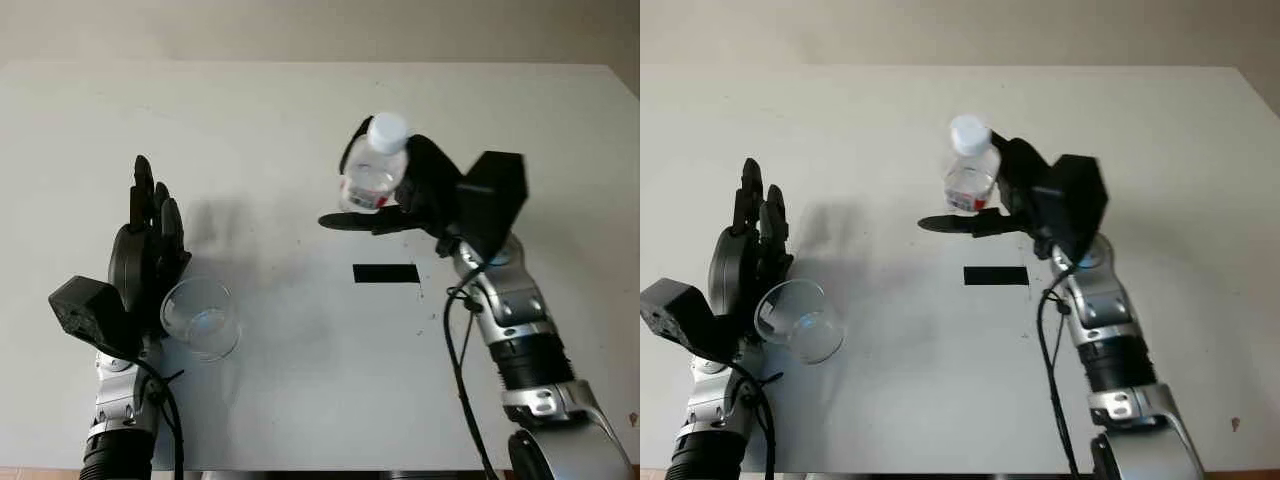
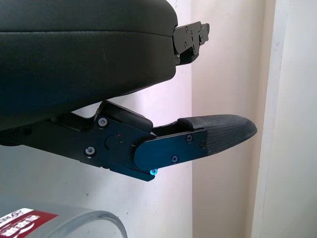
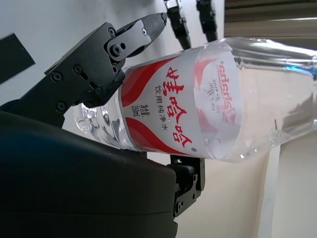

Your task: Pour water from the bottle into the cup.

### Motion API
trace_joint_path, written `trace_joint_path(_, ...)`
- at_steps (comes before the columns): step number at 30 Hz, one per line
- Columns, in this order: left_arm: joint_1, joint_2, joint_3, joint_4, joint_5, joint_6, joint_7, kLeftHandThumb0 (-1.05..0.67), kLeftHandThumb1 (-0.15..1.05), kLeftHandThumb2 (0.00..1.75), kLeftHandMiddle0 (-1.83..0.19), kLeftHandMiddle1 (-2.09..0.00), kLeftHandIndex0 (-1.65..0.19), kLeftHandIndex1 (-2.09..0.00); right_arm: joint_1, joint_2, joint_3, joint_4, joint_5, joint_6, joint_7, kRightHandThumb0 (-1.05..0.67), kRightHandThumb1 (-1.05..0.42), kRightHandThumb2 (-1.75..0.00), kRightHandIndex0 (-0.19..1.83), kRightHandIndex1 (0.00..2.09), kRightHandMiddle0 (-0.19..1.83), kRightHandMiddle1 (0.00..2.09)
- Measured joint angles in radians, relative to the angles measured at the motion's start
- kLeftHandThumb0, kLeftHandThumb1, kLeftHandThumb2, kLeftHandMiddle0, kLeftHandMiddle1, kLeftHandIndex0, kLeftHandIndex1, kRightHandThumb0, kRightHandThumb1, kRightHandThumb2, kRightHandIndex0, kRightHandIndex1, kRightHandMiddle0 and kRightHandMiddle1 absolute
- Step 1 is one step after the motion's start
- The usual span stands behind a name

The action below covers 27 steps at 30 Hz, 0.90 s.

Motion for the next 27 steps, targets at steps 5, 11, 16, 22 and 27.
trace_joint_path(5, 0.011, 0.000, 0.000, -0.009, 0.000, 0.000, -0.001, -0.81, 1.05, 0.65, 0.19, 0.00, 0.19, 0.00, 0.075, -0.025, -0.030, -0.082, 0.008, 0.053, 0.004, -0.22, -1.05, -0.25, 0.97, 2.09, 0.67, 2.09)
trace_joint_path(11, 0.015, 0.000, 0.000, -0.007, -0.004, -0.001, -0.016, -0.81, 1.05, 0.67, 0.19, 0.00, 0.19, 0.00, 0.145, -0.020, -0.050, -0.119, 0.007, 0.059, -0.037, -0.24, -1.05, -0.25, 1.02, 2.09, 0.65, 2.09)
trace_joint_path(16, 0.018, -0.001, 0.001, -0.010, -0.004, -0.001, -0.013, -0.80, 1.05, 0.68, 0.19, 0.00, 0.19, 0.00, 0.197, 0.013, -0.056, -0.136, 0.007, 0.075, -0.082, -0.27, -1.05, -0.28, 0.97, 2.09, 0.56, 2.09)
trace_joint_path(22, 0.020, -0.001, 0.001, -0.012, -0.005, -0.001, -0.013, -0.80, 1.05, 0.68, 0.19, 0.00, 0.19, 0.00, 0.211, 0.024, -0.048, -0.159, 0.005, 0.146, -0.102, -0.31, -1.05, -0.34, 1.13, 2.09, 0.47, 2.09)
trace_joint_path(27, 0.026, -0.002, 0.001, -0.020, -0.005, -0.001, -0.011, -0.80, 1.05, 0.68, 0.19, 0.00, 0.19, 0.00, 0.211, 0.028, -0.040, -0.165, -0.003, 0.179, -0.123, -0.33, -1.05, -0.34, 1.17, 2.09, 0.47, 2.09)
